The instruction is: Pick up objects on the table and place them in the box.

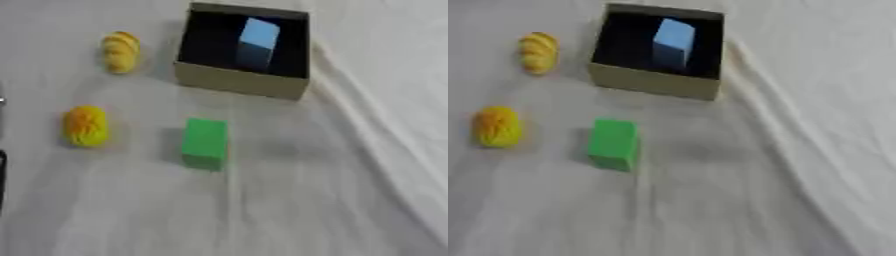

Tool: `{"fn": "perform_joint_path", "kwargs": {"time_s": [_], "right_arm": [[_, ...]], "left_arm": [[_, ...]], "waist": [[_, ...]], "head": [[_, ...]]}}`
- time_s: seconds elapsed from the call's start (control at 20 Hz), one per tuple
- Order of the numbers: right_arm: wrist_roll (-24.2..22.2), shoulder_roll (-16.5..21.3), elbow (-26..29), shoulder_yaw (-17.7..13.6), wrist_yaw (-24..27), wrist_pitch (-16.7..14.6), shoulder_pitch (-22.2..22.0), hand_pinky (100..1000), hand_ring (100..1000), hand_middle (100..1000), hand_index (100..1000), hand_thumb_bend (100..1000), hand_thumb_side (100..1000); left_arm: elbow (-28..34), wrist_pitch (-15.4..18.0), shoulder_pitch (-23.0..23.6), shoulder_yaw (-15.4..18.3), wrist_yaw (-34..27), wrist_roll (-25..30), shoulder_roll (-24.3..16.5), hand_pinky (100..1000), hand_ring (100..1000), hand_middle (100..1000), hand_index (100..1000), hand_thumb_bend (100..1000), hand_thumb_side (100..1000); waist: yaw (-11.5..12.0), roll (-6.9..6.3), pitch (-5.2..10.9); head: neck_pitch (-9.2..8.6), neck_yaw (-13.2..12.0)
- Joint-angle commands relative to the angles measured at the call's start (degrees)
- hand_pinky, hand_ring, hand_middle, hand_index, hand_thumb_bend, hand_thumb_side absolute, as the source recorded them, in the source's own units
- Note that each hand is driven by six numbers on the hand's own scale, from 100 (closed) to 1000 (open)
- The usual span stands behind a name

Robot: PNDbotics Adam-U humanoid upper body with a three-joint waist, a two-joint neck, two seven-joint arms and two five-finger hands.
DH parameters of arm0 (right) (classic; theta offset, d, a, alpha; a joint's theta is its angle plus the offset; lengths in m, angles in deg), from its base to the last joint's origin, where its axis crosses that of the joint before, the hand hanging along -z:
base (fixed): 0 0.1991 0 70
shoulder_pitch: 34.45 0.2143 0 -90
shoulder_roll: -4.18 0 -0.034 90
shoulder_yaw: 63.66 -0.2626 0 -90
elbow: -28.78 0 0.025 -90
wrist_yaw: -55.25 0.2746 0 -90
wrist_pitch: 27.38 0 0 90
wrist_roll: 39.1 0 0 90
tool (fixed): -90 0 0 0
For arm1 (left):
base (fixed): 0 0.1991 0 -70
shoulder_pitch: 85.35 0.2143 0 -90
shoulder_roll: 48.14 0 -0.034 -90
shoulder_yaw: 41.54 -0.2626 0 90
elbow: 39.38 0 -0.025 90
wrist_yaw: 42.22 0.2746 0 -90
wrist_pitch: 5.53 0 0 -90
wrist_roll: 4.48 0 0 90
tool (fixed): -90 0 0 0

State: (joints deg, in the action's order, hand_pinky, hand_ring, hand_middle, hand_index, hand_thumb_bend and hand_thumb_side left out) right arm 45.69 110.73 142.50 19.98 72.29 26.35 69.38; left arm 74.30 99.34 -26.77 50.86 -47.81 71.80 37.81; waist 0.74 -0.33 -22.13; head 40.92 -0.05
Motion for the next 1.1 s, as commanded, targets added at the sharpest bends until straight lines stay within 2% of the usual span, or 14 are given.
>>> {"fn": "perform_joint_path", "kwargs": {"time_s": [0.05,0.5,0.85,1.1], "right_arm": [[0.0,5.2,0.9,0.8,-3.8,-2.6,-2.1,928,877,798,899,100,534],[2.2,14.2,0.9,3.6,-10.9,-7.3,-7.1,916,882,808,901,100,486],[5.4,18.7,0.9,5.2,-19.1,-9.2,-9.6,908,891,825,908,100,490],[7.7,19.8,0.9,7.2,-23.8,-9.3,-9.8,909,895,829,907,100,517]], "left_arm": [[0.9,-0.1,0.9,0.7,0.7,-0.8,-3.4,687,698,696,841,100,640],[0.9,0.3,3.2,0.4,1.6,-1.3,-7.4,691,701,698,844,100,609],[0.9,0.1,3.7,-0.6,2.7,-0.4,-11.4,694,704,702,846,100,592],[0.9,0.1,2.9,-2.0,2.8,0.8,-13.5,696,705,704,848,100,592]], "waist": [[0.1,0.24,1.78],[-0.1,0.53,2.9],[0.0,0.32,2.83],[-0.1,0.28,2.19]], "head": [[1.1,-0.5],[1.42,-0.4],[1.33,0.0],[0.63,0.3]]}}
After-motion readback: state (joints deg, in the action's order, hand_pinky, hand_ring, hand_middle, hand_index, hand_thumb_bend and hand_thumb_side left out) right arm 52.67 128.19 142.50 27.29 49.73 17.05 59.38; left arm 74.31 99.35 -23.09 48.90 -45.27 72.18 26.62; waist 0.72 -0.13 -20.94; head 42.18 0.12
